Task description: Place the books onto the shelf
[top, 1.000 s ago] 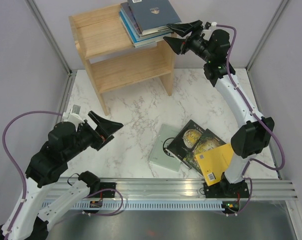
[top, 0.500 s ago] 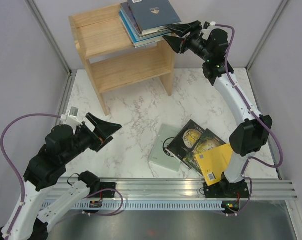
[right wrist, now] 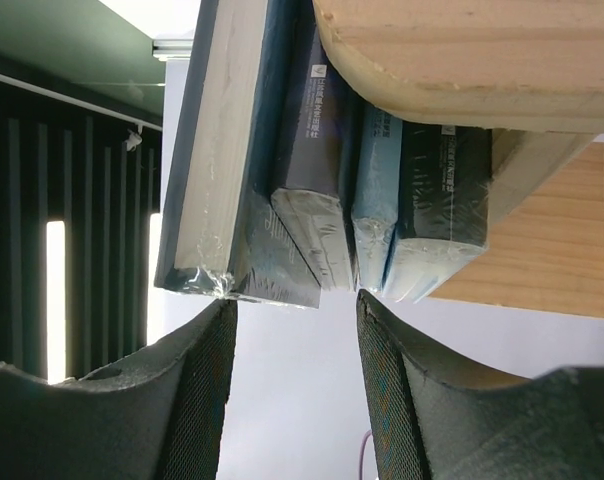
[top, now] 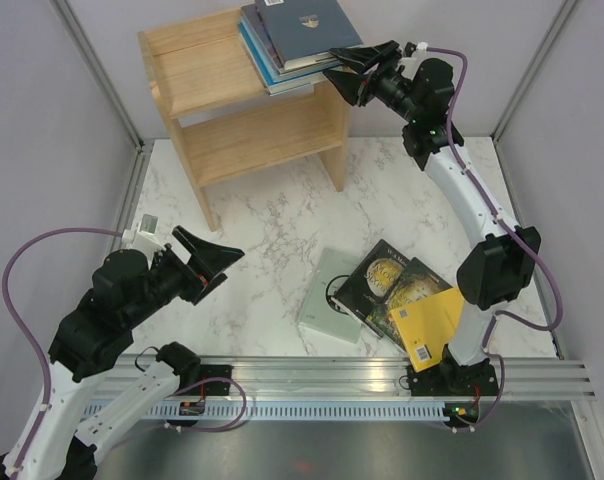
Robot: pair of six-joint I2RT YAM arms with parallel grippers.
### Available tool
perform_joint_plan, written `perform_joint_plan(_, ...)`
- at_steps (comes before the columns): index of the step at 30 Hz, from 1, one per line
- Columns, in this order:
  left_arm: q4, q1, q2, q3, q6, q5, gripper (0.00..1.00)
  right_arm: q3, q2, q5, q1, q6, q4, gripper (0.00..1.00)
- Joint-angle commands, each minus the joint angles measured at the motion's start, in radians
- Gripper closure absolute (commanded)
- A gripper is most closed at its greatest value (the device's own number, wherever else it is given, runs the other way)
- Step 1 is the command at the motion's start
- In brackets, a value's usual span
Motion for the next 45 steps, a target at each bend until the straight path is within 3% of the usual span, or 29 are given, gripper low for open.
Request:
perform_joint_plan(1, 0.009, 0.006, 0.000, 0.002, -0.026, -0.021, 0.02, 0.045, 0.042, -0.014, 0.005, 0.011, 0.026, 0.45)
perform_joint_plan(13, 0.009, 0.006, 0.001, 0.002, -0.024, -0.032, 0.02, 0.061, 0.085, -0.024, 0.010, 0.029, 0.058, 0.45)
perform_joint_plan(18, 0.009, 0.006, 0.009, 0.000, -0.021, -0.032, 0.02, 0.044, 0.082, -0.044, 0.008, 0.061, 0.195, 0.42)
perform_joint_plan(23, 0.011, 0.006, 0.036, 0.008, -0.003, -0.023, 0.02, -0.039, 0.018, -0.070, 0.005, 0.057, 0.328, 0.36)
perform_joint_plan(30, 0.022, 0.006, 0.095, 0.022, 0.042, 0.002, 0.02, -0.201, -0.166, -0.159, 0.005, -0.097, 0.286, 0.30)
perform_joint_plan(36, 0.097, 0.005, 0.214, -0.014, 0.131, 0.136, 0.00, -0.489, -0.468, -0.164, -0.024, -0.518, -0.176, 0.21)
perform_joint_plan(40, 0.213, 0.002, 0.334, -0.080, 0.191, 0.285, 0.00, -0.761, -0.611, -0.132, -0.079, -0.644, -0.417, 0.22)
perform_joint_plan(43, 0.261, -0.006, 0.433, -0.123, 0.246, 0.336, 0.00, -0.798, -0.656, -0.019, -0.090, -0.818, -0.776, 0.22)
perform_joint_plan(45, 0.333, -0.009, 0.487, -0.147, 0.284, 0.380, 0.00, -0.792, -0.640, 0.085, -0.091, -0.902, -0.909, 0.22)
